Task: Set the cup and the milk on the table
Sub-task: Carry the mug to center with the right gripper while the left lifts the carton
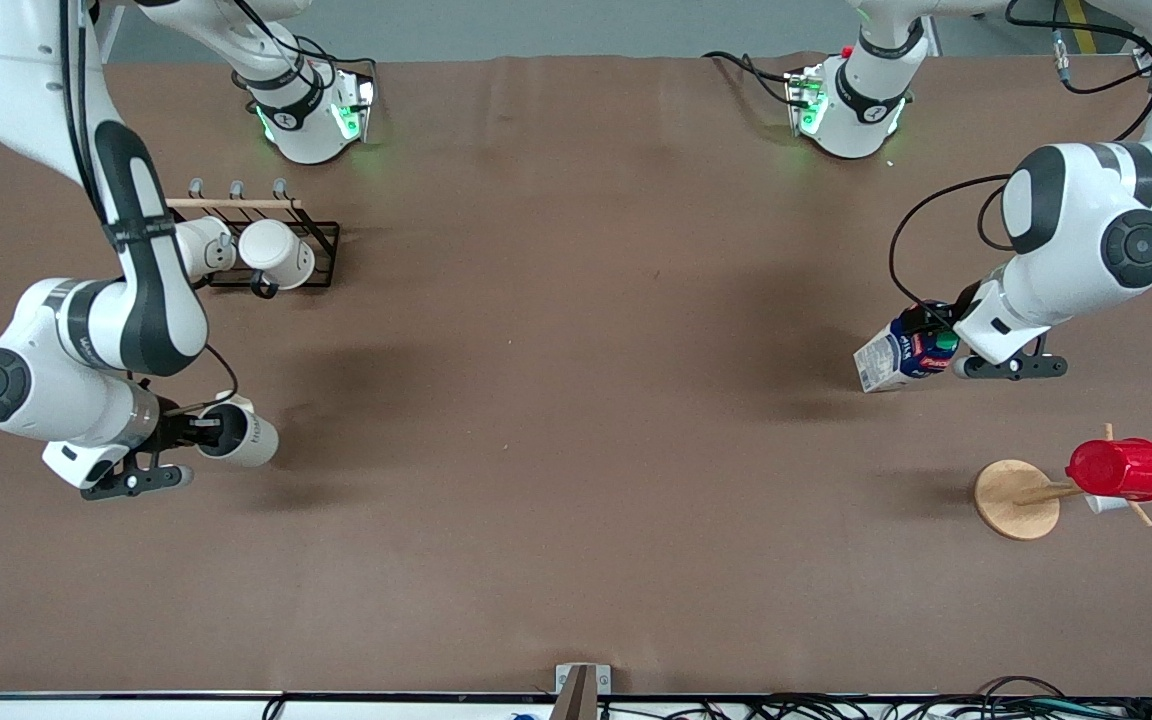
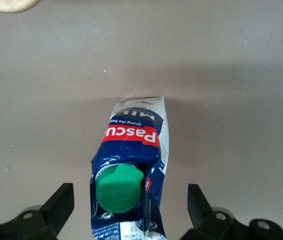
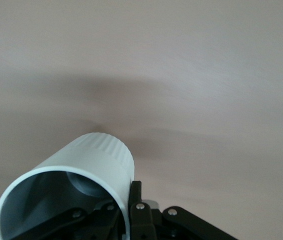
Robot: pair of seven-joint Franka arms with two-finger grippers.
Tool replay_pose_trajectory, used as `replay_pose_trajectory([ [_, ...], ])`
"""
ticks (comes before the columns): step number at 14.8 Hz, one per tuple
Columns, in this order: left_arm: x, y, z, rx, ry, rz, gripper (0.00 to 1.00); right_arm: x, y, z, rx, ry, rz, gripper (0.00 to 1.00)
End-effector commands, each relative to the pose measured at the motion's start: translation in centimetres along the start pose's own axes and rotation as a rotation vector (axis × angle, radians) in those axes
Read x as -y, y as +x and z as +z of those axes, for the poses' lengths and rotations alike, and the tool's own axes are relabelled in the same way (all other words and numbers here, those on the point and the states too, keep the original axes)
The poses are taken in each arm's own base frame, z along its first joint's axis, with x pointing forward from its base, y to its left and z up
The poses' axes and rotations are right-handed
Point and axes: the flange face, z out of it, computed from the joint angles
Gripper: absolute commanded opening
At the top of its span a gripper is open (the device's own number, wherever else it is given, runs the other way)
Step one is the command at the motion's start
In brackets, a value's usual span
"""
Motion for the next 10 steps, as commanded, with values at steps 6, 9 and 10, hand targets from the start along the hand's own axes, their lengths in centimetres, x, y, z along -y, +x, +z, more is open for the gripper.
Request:
replay_pose_trajectory([
  [6, 0.3, 0.5, 1.6, -0.008, 0.016, 0.017, 0.86, 27.8, -1.5, 0.2, -0.018, -0.003, 0.386, 0.00],
  [9, 0.3, 0.7, 2.0, -0.004, 0.016, 0.017, 0.67, 37.4, -4.5, 2.6, -0.022, 0.017, 0.432, 0.00],
  [10, 0.3, 0.8, 1.9, -0.007, 0.016, 0.017, 0.60, 39.7, -5.4, 4.0, -0.026, 0.029, 0.427, 0.01],
])
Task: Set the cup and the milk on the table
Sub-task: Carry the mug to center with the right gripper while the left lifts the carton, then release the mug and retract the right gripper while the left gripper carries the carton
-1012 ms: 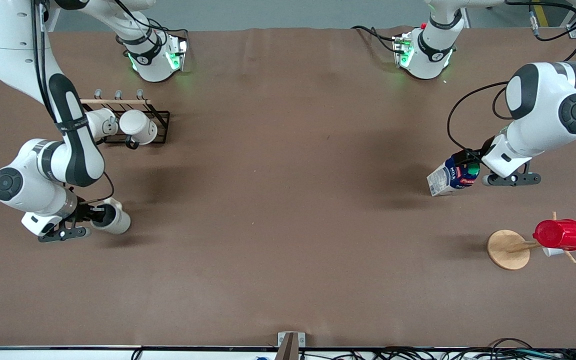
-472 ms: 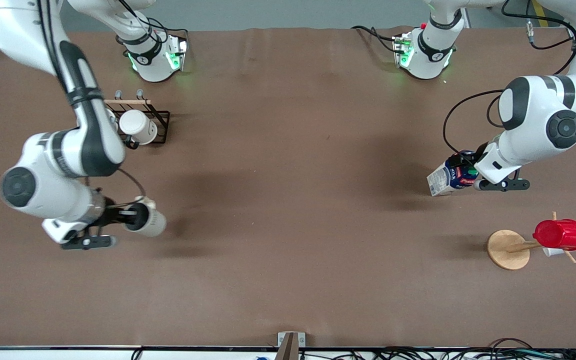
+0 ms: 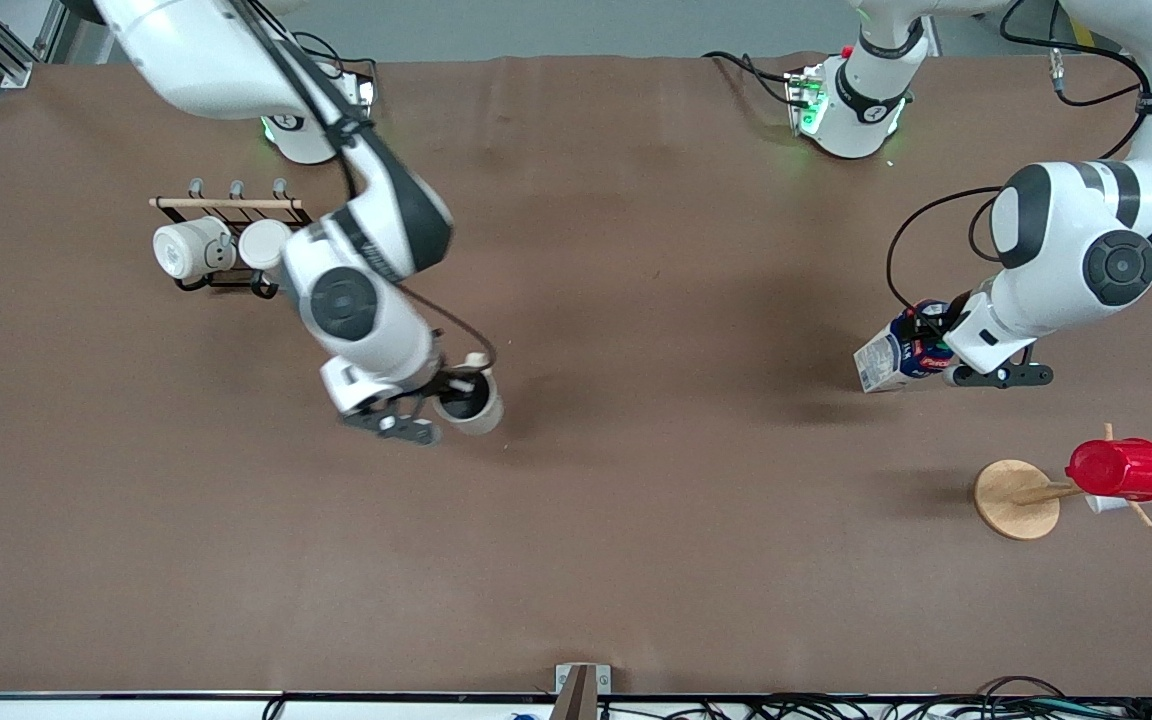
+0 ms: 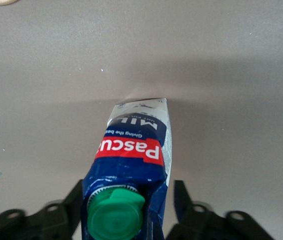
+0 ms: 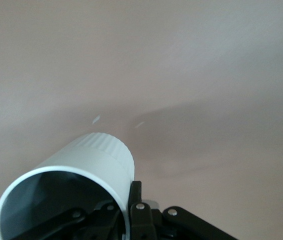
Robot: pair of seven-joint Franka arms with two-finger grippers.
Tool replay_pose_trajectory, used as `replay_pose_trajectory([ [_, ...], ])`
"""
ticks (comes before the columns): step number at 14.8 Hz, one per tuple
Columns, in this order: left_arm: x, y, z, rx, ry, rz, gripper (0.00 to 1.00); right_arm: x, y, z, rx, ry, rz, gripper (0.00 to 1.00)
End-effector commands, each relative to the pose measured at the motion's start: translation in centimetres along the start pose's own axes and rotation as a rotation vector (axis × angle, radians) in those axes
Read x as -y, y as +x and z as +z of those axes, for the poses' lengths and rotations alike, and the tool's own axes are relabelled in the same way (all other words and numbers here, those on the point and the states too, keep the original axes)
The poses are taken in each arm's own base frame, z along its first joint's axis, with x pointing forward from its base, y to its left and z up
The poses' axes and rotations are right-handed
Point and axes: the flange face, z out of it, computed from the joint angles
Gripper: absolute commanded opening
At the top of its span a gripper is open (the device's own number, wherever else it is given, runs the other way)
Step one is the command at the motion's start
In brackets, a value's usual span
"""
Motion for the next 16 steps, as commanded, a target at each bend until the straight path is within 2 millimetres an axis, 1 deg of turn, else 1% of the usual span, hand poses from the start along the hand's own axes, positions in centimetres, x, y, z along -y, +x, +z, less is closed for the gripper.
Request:
replay_pose_trajectory([
  [1, 0.3, 0.3, -0.5, -0.024, 0.015, 0.018, 0.51, 5.0, -4.1, 3.5, -0.020, 0.013, -0.009, 0.01],
  [2, 0.5, 0.6, -1.0, -0.037, 0.015, 0.010, 0.42, 6.1, -5.4, 4.5, -0.026, 0.015, -0.018, 0.01],
  [3, 0.8, 0.8, -1.5, -0.044, 0.014, -0.006, 0.34, 6.6, -6.1, 5.7, -0.020, 0.012, 0.000, 0.02],
  [4, 0.7, 0.8, -2.0, -0.049, 0.014, -0.013, 0.26, 7.0, -6.9, 6.5, -0.020, 0.003, -0.010, 0.02],
  [5, 0.6, 0.8, -2.7, -0.060, 0.014, -0.012, 0.19, 7.7, -8.1, 7.2, -0.017, -0.006, -0.030, 0.02],
  [6, 0.6, 0.9, -3.9, -0.081, 0.013, -0.011, 0.13, 7.9, -8.6, 7.7, -0.011, -0.012, -0.037, 0.02],
  [8, -0.1, 0.9, -6.1, -0.100, 0.016, 0.005, 0.02, 7.9, -8.8, 8.2, -0.006, -0.020, -0.039, 0.03],
  [9, -0.5, 1.0, -7.2, -0.089, 0.015, 0.008, 0.01, 7.9, -8.9, 8.4, -0.005, -0.021, -0.041, 0.07],
  [10, -0.8, 0.9, -8.3, -0.074, 0.018, 0.028, 0.01, 7.9, -9.0, 8.9, -0.001, -0.026, -0.045, 0.23],
  [11, -1.5, 1.0, -9.9, -0.078, 0.019, 0.038, 0.01, 8.0, -9.1, 9.0, -0.004, -0.030, -0.048, 0.67],
  [12, -2.7, 1.0, -11.1, -0.077, 0.011, 0.055, 0.01, 8.0, -9.2, 9.1, -0.019, -0.040, -0.066, 1.00],
  [13, -4.1, 1.1, -11.8, -0.079, 0.009, 0.072, 0.01, 8.0, -9.1, 8.9, -0.029, -0.044, -0.072, 1.00],
  [14, -6.5, 1.0, -12.0, -0.078, 0.009, 0.113, 0.03, 8.0, -9.0, 8.6, -0.031, -0.042, -0.070, 1.00],
  [15, -8.5, 0.9, -11.7, -0.074, 0.008, 0.145, 0.05, 7.8, -8.6, 8.1, -0.032, -0.040, -0.064, 1.00],
  [16, -10.5, 0.6, -11.5, -0.071, 0.009, 0.182, 0.05, 7.6, -8.2, 7.2, -0.040, -0.035, -0.060, 1.00],
])
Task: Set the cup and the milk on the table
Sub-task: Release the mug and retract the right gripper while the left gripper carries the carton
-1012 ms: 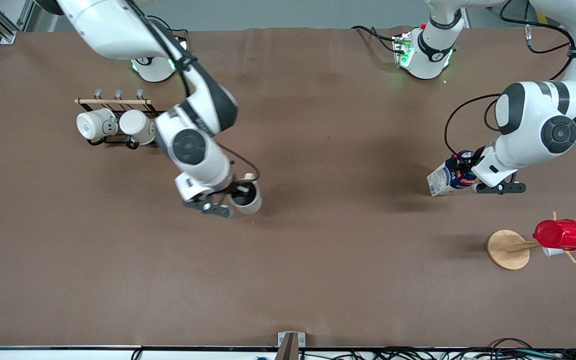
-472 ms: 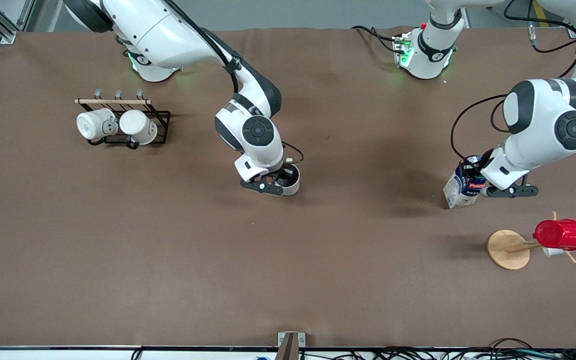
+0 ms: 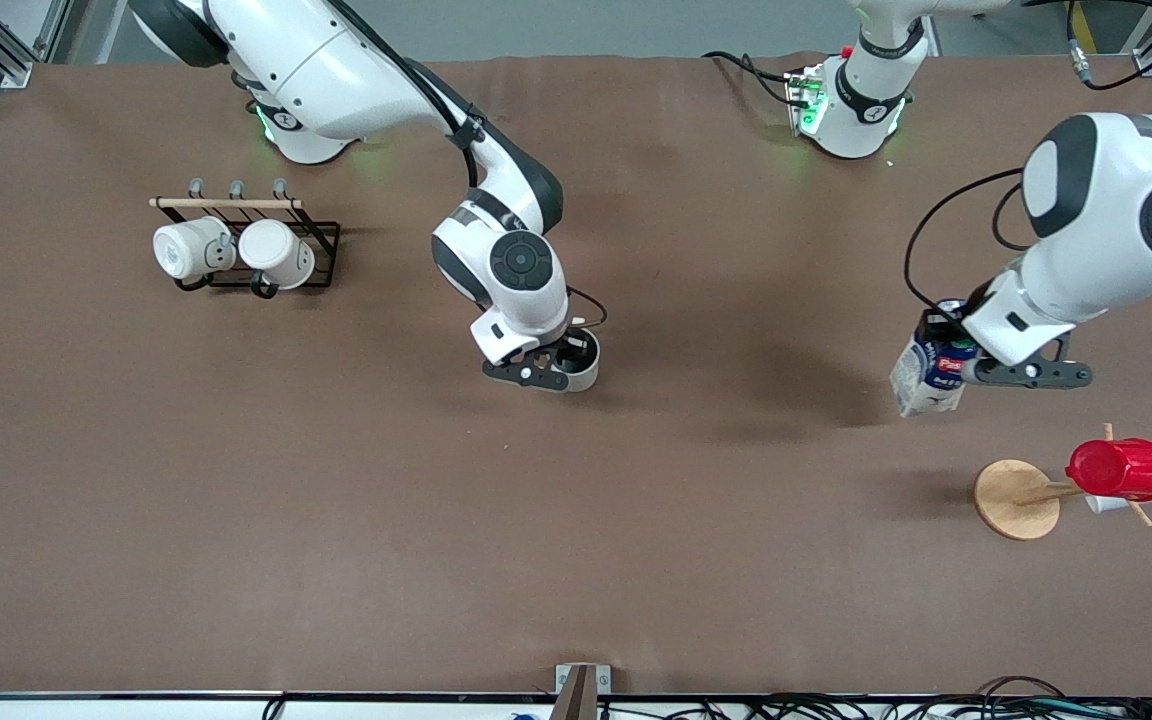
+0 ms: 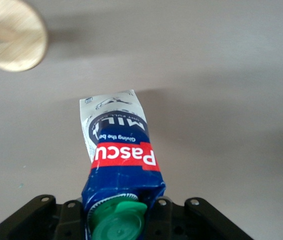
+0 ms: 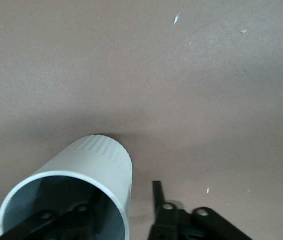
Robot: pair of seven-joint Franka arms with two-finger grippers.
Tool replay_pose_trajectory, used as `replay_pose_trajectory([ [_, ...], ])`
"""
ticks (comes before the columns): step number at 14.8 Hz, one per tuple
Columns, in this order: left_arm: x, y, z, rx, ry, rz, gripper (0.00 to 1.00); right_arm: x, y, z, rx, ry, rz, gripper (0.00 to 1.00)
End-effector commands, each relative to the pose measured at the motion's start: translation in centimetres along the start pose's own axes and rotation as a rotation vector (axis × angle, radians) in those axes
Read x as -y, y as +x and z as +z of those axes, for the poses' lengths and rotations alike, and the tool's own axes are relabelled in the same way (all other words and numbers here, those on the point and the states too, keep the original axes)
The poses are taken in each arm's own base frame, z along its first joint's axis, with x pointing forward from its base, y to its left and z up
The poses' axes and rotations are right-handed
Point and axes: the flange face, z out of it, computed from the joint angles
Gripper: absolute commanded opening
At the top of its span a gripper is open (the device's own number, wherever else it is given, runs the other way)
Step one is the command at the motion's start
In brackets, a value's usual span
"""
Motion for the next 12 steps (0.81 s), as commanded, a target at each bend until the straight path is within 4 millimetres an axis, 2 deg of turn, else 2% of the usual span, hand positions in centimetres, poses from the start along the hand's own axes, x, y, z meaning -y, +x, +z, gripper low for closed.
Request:
replay_pose_trajectory([
  [1, -5.6, 0.1, 0.7, 0.026, 0.000, 0.093, 0.05, -0.4, 1.1, -3.1, -0.044, 0.003, 0.014, 1.00],
  [3, -10.0, 0.0, 1.2, 0.037, -0.021, 0.090, 0.04, -2.9, 3.6, -7.9, -0.088, -0.019, 0.048, 1.00],
  [4, -11.8, 0.4, 1.6, 0.044, -0.036, 0.076, 0.02, -4.9, 5.3, -11.0, -0.136, -0.036, 0.063, 1.00],
  [6, -16.6, 1.3, 2.8, 0.068, -0.085, 0.088, 0.02, -9.2, 8.3, -16.8, -0.204, -0.061, 0.117, 1.00],
  [8, -20.4, 2.1, 4.2, 0.095, -0.124, 0.102, 0.02, -14.9, 11.4, -22.8, -0.252, -0.058, 0.161, 1.00],
  [9, -22.5, 2.3, 4.7, 0.104, -0.143, 0.119, 0.03, -17.6, 12.3, -25.5, -0.267, -0.067, 0.139, 1.00],
  [11, -25.6, 3.0, 5.7, 0.121, -0.169, 0.099, 0.03, -23.6, 13.9, -29.7, -0.267, -0.099, 0.097, 1.00],
  [12, -26.9, 3.4, 6.4, 0.136, -0.188, 0.092, 0.04, -25.7, 14.2, -31.7, -0.279, -0.102, 0.098, 1.00],
])
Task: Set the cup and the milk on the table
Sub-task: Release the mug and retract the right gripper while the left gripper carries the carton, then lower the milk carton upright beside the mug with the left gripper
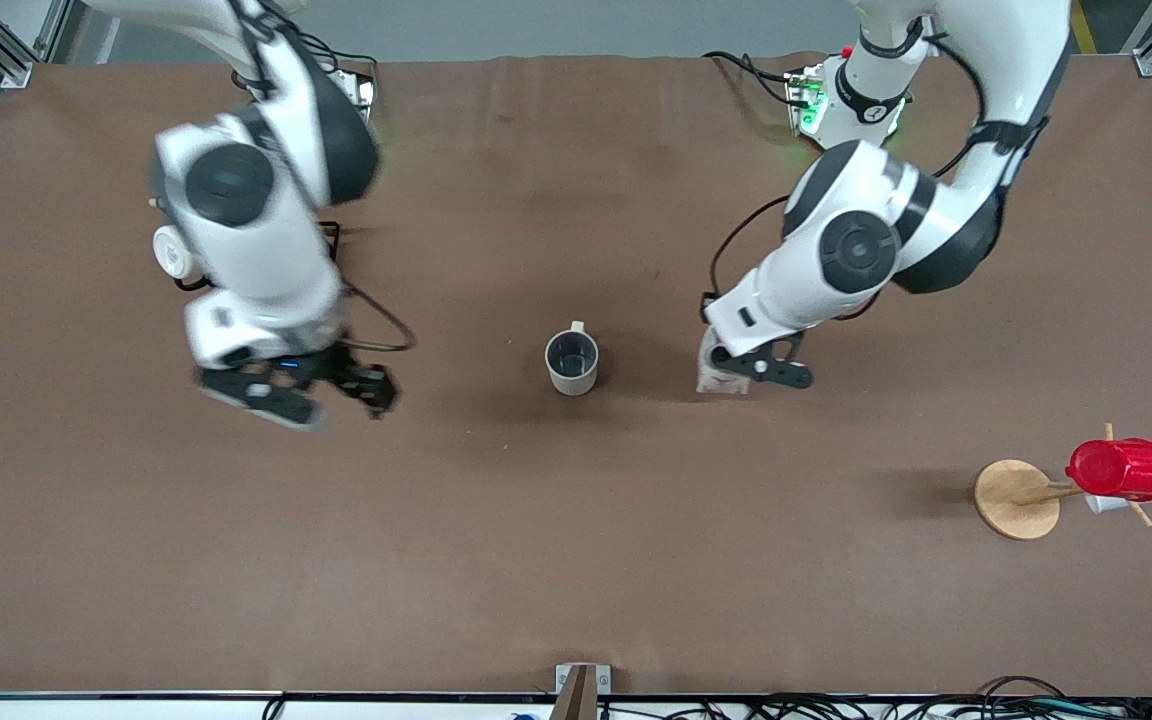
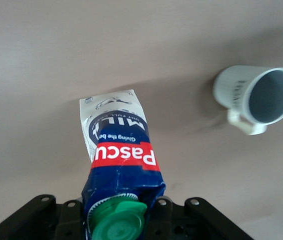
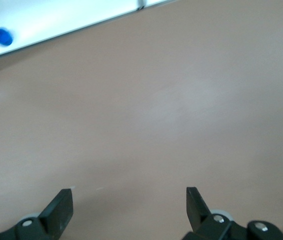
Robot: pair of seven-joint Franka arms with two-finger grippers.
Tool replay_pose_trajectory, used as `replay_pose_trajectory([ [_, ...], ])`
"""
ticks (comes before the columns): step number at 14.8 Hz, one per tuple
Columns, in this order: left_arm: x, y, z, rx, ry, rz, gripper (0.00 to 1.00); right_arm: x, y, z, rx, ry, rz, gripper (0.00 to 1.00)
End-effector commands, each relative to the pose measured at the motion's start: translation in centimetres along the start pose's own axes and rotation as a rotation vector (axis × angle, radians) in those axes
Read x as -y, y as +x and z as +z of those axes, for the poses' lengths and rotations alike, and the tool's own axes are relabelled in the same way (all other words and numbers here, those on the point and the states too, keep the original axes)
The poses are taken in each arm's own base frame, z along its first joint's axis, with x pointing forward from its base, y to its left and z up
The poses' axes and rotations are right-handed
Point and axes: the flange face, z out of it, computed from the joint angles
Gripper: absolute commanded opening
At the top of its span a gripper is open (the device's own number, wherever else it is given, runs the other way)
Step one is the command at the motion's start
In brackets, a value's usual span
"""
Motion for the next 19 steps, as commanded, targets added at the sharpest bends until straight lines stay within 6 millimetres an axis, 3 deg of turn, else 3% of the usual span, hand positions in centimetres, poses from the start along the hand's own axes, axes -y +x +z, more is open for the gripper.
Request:
replay_pose_trajectory([
  [1, -3.0, 2.8, 1.4, 0.032, -0.074, -0.014, 0.05, -5.7, 1.2, -3.9, -0.028, -0.030, -0.021, 1.00],
  [6, -5.9, 2.8, 3.2, 0.056, -0.102, 0.033, 0.05, -15.9, 4.1, -7.6, 0.064, 0.023, -0.050, 1.00],
  [10, -7.7, 2.4, 4.6, 0.067, -0.103, 0.025, 0.05, -21.6, 4.5, -9.6, 0.118, 0.036, -0.125, 1.00],
  [12, -8.1, 2.5, 4.3, 0.060, -0.107, 0.031, 0.05, -23.0, 4.1, -10.3, 0.159, 0.068, -0.097, 1.00],
  [15, -7.9, 3.3, 4.4, 0.058, -0.119, 0.022, 0.06, -24.0, 4.0, -13.7, 0.175, 0.093, -0.156, 1.00],
  [19, -7.6, 3.7, 5.2, 0.055, -0.108, 0.011, 0.06, -23.6, 3.6, -12.8, 0.222, 0.088, -0.196, 1.00],
])
